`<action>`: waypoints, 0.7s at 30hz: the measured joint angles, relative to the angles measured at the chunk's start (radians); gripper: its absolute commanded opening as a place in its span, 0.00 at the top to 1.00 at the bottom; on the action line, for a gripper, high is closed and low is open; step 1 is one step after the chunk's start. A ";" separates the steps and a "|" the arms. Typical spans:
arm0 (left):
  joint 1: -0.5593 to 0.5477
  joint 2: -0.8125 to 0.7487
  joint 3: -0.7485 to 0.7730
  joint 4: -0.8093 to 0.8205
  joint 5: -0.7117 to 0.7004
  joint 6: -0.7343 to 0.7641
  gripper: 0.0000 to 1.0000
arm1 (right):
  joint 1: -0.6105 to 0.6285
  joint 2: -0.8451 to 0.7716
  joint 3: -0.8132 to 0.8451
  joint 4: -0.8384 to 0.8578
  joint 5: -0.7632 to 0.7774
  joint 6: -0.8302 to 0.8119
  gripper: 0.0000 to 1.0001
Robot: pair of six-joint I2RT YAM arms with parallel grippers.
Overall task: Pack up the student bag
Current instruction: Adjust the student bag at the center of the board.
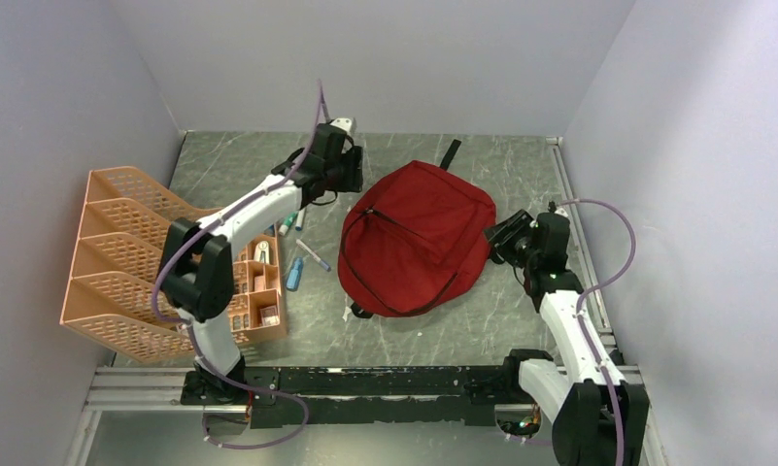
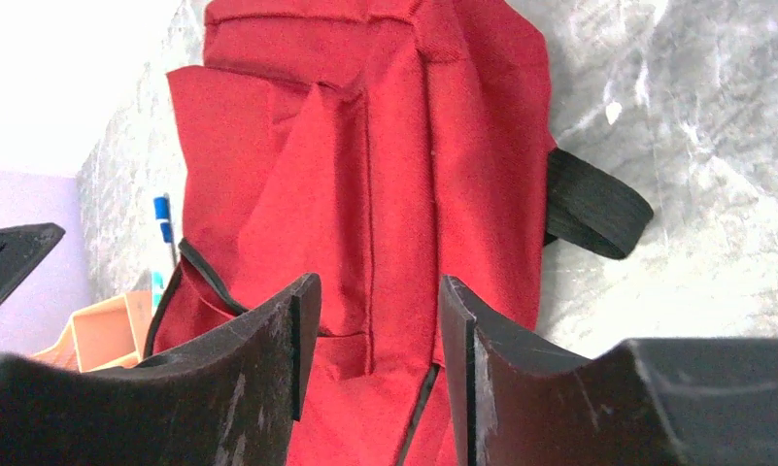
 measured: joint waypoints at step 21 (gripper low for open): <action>-0.103 0.057 -0.165 0.178 0.156 -0.302 0.43 | 0.388 0.289 0.307 -0.114 0.032 -0.185 0.52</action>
